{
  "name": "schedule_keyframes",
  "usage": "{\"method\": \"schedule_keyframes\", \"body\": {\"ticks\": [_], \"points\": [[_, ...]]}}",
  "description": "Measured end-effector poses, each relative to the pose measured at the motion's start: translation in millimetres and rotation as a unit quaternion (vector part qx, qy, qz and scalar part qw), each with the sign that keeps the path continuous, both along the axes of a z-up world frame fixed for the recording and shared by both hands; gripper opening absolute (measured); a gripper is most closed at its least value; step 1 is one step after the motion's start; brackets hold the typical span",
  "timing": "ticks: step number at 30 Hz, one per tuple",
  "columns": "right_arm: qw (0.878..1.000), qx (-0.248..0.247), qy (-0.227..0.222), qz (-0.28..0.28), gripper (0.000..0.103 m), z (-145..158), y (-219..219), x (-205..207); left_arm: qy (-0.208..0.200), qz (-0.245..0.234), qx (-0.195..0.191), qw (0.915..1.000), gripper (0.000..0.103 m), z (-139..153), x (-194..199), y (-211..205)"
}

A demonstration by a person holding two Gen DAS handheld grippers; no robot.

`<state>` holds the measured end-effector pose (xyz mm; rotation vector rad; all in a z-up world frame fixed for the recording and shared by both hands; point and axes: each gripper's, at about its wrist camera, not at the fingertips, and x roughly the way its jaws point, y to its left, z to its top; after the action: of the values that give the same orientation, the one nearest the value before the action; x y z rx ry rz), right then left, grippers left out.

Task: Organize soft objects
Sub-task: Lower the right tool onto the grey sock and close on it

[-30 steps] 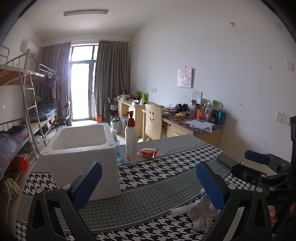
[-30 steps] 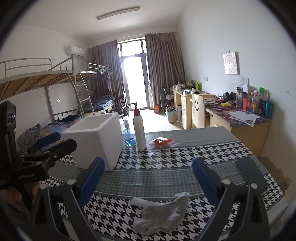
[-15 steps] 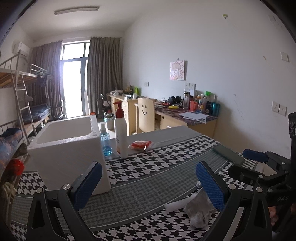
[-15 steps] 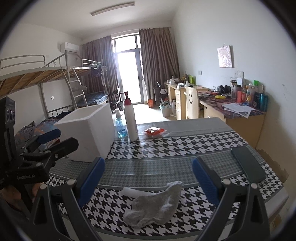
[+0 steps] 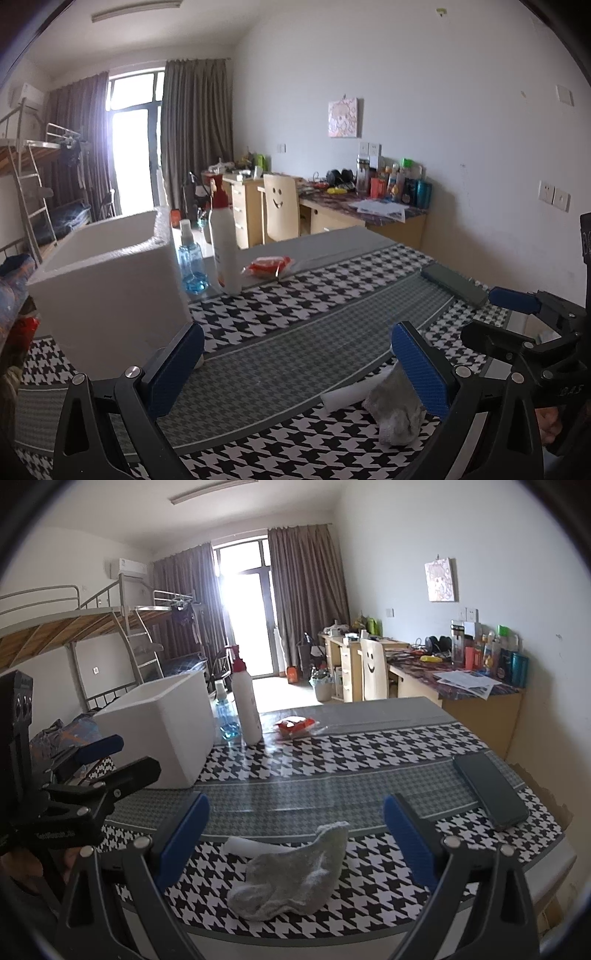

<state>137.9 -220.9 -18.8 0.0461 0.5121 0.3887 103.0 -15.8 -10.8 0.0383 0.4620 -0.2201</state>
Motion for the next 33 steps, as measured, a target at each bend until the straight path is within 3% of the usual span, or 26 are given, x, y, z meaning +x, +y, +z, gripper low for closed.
{"method": "schedule_keyframes", "body": {"ticks": [33], "points": [[0.996,-0.015,0.082,0.007,0.097,-57.9,-0.1,12.9,0.077,-0.032,0.025,0.9962,0.102,-45.8,33.0,-14.6]]}}
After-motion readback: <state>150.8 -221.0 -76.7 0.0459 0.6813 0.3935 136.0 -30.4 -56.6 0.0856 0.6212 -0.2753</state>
